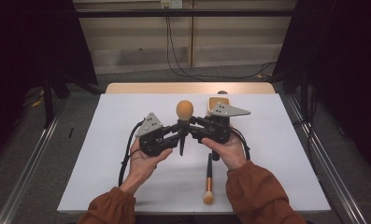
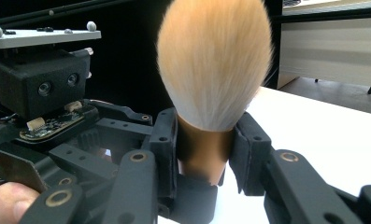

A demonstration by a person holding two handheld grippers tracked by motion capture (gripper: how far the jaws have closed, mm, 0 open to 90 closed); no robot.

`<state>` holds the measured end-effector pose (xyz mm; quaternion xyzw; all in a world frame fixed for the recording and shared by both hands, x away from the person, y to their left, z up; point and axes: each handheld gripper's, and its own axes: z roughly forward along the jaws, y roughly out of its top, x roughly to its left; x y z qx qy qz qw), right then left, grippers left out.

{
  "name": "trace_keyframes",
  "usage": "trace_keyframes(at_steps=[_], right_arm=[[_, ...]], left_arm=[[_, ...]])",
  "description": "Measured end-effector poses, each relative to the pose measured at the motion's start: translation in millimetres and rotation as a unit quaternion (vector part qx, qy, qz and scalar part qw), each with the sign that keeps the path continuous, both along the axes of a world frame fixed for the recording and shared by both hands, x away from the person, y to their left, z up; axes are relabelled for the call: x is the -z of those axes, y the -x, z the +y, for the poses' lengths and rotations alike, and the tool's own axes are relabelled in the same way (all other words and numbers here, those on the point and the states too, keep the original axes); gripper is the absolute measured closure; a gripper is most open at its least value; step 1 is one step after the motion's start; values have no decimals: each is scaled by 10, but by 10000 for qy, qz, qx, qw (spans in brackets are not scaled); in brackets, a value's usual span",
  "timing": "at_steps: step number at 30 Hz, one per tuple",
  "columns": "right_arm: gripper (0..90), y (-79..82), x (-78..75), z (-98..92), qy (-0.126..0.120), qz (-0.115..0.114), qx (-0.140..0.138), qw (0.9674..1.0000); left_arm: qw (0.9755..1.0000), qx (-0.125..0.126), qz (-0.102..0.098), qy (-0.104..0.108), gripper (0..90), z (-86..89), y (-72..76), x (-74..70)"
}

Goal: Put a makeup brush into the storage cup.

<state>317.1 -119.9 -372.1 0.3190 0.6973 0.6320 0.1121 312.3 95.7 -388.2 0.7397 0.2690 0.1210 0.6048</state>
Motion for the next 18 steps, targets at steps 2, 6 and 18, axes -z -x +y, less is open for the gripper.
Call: trace_keyframes(at_steps=[2,6,18], right_arm=[[661,0,0,2,15,-12,-21,10000],[663,0,-3,3,22,-36,-41,10000],[663,-5,7,5,120,-107,-90,9998]], left_arm=[[10000,8,-35,-19,692,2,1,1],[10000,-6,14,10,690,2,1,-4],[10000,-19,70,16,672,-1,-6,12]])
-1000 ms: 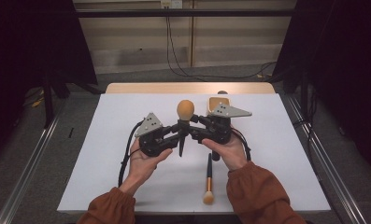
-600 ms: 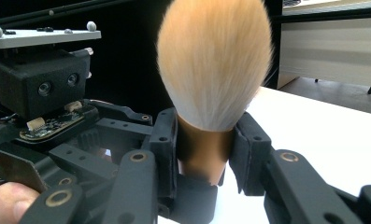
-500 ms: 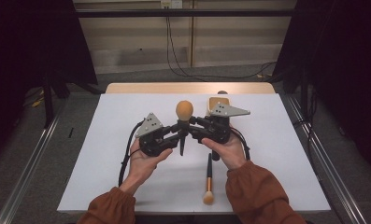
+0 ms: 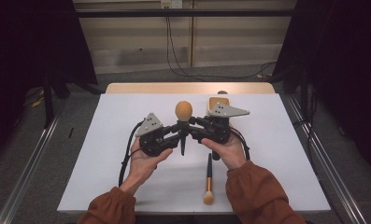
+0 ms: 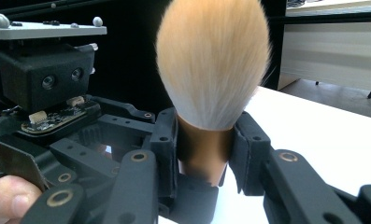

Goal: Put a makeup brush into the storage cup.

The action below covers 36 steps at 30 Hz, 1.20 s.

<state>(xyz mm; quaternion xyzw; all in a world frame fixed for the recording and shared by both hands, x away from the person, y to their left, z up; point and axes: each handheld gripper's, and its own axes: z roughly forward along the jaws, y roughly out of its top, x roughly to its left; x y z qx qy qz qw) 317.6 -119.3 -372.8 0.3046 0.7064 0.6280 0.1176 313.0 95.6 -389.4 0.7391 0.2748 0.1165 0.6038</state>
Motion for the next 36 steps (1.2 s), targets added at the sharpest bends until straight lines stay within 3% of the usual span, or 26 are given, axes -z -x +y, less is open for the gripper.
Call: trace_keyframes(at_steps=[5,9,16,17,19,23,28,32,35,36], right_arm=[[663,-1,0,16,12,-41,-4,10000],[664,-8,-2,3,14,-95,15,10000],[664,-12,-5,-47,31,-133,98,9999],[664,-14,-6,-56,32,-145,109,9998],[663,-16,-9,-74,27,-157,135,9998],[664,-22,-12,-105,73,-225,176,9996],[663,-33,-18,-175,77,-247,285,9993],[663,-33,-24,-234,101,-277,373,9989],[663,-36,-24,-271,98,-285,427,9986],[663,-36,-24,-280,105,-295,441,9985]], left_arm=[[10000,-24,38,-7,605,8,1,13],[9999,-162,33,-49,428,22,12,12],[9993,-342,-62,-137,215,100,12,11],[9991,-393,-31,-138,209,107,7,12],[9986,-490,129,-147,100,118,-14,14],[9970,-676,-36,-368,30,148,-18,32],[9968,-656,-97,-447,22,194,-12,44],[9984,-405,-157,-356,18,255,19,52],[9979,-504,-203,-341,17,280,23,69],[9971,-594,-213,-425,17,283,23,79]])
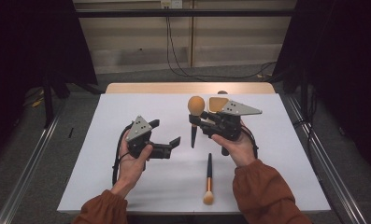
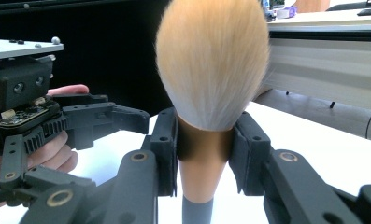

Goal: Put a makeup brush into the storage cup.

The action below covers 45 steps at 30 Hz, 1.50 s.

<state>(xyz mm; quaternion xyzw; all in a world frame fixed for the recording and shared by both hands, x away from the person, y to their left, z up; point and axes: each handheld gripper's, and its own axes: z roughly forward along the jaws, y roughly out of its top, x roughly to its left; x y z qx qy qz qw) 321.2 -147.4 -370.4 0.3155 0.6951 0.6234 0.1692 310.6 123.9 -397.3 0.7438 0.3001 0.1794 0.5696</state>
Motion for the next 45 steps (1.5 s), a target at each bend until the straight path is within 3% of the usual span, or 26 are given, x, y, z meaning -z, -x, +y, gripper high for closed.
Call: trace_keyframes(at_steps=[2,5,13,15,17,20,23,28,30,32,35,38,40,45], right_arm=[[663,4,-2,-14,33,-45,21,10000],[663,2,-2,-46,15,-49,49,10000],[663,-54,17,-137,7,-38,210,9998],[663,-67,17,-157,23,-32,253,9997],[663,-78,15,-178,13,-37,297,9996],[663,-93,4,-220,15,-36,355,9994],[663,-118,-39,-290,-102,-81,449,9989],[663,-173,-113,-390,-21,-147,590,9981],[663,-194,-131,-427,14,-163,631,9979],[663,-231,-156,-477,13,-178,703,9974],[663,-284,-217,-552,-59,-216,812,9964],[664,-325,-296,-606,-57,-273,884,9957],[663,-363,-347,-636,-33,-315,944,9950],[664,-465,-452,-707,-11,-391,1082,9934]], left_arm=[[9999,-86,-42,-49,25,35,6,28],[9998,-102,107,151,23,147,10,65],[9993,-298,-134,181,24,318,61,143],[9987,-383,-179,284,30,367,72,174],[9979,-569,-237,184,30,430,83,202],[9983,-502,-87,282,29,507,106,230],[9985,-470,-138,240,22,562,158,241],[9989,-252,-211,325,42,635,258,230],[9989,-334,-257,203,30,652,316,222],[9990,-251,-181,317,32,692,357,224],[9990,-357,-174,211,32,742,404,231],[9981,-493,53,358,33,810,458,269],[9981,-588,-124,144,34,833,508,277],[9979,-610,-179,116,22,893,562,276]])
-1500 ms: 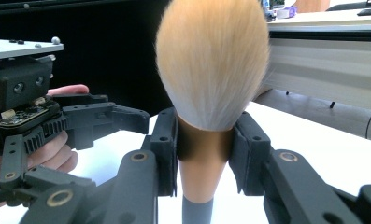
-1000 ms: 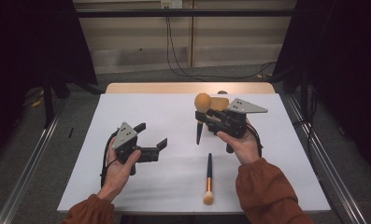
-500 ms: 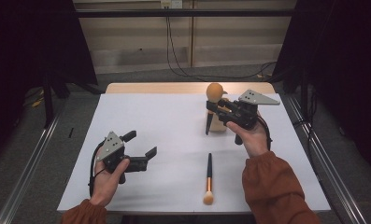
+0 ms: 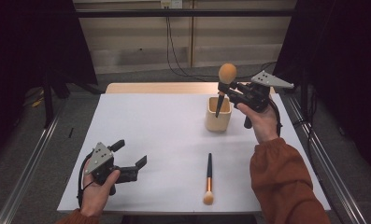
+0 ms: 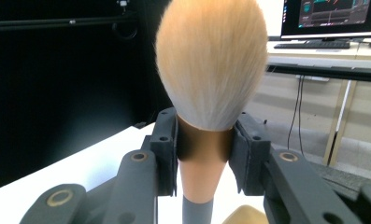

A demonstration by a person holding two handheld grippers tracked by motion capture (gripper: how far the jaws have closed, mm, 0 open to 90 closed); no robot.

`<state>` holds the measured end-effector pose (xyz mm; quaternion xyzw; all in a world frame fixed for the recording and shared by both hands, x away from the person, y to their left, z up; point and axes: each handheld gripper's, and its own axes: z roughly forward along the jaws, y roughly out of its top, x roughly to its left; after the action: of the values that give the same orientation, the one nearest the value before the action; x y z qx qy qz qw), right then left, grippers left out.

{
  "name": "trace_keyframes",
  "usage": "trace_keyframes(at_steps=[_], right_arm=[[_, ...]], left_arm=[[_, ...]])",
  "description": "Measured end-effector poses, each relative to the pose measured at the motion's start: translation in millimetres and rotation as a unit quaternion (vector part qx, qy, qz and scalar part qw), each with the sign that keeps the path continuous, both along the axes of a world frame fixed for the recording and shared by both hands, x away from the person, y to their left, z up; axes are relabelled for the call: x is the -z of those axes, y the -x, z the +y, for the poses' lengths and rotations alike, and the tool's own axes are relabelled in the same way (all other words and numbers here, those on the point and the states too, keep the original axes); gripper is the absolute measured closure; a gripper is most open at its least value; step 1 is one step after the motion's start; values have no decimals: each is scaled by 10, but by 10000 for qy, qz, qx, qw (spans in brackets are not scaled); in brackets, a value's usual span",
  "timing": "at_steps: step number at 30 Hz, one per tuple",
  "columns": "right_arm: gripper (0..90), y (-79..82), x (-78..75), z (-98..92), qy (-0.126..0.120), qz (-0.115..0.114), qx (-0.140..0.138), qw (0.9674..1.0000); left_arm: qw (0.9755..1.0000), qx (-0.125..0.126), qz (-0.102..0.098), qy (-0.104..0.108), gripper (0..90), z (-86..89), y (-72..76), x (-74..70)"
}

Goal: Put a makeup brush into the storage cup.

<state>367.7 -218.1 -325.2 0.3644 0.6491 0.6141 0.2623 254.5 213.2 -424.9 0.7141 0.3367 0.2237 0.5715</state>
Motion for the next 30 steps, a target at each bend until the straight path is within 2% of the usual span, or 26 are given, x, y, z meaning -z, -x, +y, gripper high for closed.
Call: trace_keyframes(at_steps=[1,5,9,14,20,25,28,30], right_arm=[[663,-12,-12,-5,11,-9,13,10000],[663,-80,-49,-24,89,-36,109,9999],[663,-159,-56,-24,157,-81,198,9996],[664,-274,-42,-23,173,-85,350,9992],[664,-400,25,-37,127,3,479,9988],[663,-450,123,-15,254,99,492,9984],[663,-455,167,-8,245,124,485,9984],[663,-454,192,-8,236,113,502,9984]], left_arm=[[10000,-4,14,27,22,12,7,13],[9998,44,-2,-195,23,95,56,63],[9998,-82,69,-167,30,176,75,102],[9997,-32,-5,-234,28,175,87,101],[9999,-148,14,31,22,225,62,92],[9998,-196,0,33,23,266,45,95],[9998,-203,1,74,22,264,63,87],[9998,-186,-35,31,19,271,68,84]])
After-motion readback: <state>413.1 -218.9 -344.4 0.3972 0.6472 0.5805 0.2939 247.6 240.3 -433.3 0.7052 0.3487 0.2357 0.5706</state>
